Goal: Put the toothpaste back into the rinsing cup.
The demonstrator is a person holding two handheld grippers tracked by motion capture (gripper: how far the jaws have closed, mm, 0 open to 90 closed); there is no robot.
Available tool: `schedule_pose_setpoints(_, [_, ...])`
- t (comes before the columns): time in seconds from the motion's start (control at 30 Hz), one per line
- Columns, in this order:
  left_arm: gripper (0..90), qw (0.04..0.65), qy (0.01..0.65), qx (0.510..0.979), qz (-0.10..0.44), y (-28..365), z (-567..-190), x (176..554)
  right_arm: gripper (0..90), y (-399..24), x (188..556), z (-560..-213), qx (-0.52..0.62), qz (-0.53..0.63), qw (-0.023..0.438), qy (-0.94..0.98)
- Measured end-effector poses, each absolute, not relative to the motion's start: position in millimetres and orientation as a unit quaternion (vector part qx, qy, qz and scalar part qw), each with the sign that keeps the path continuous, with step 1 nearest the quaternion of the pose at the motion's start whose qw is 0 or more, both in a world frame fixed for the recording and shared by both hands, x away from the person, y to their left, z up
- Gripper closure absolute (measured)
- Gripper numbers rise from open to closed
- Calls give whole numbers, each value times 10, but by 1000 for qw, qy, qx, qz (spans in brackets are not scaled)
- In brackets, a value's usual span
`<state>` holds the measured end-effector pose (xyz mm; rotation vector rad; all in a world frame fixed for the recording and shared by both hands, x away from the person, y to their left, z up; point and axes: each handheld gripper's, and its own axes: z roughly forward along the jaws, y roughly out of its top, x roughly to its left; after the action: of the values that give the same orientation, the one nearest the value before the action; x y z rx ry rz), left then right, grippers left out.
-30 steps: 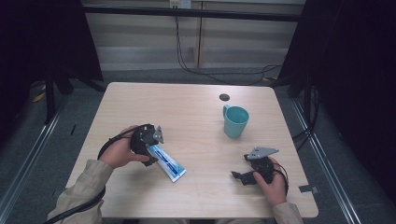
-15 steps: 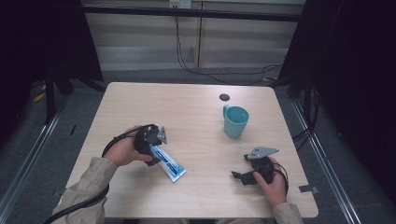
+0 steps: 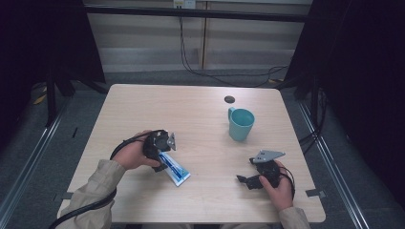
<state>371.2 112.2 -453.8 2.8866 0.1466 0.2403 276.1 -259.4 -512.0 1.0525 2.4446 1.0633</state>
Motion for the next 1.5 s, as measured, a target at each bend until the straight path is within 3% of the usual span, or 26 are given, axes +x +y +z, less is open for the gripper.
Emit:
schedule_pose_setpoints(1.03, [145, 135, 40, 988, 59, 1105, -4611, 3702, 113, -2594, 2761, -5120, 363, 367, 137, 845])
schedule_pose_setpoints(1.3, [171, 121, 29, 990, 62, 1059, -4692, 3671, 113, -2594, 2761, -5120, 364, 368, 137, 845])
schedule_pose_setpoints(1.5, [240, 116, 36, 991, 63, 1078, -4703, 3680, 113, -2594, 2761, -5120, 364, 368, 137, 845])
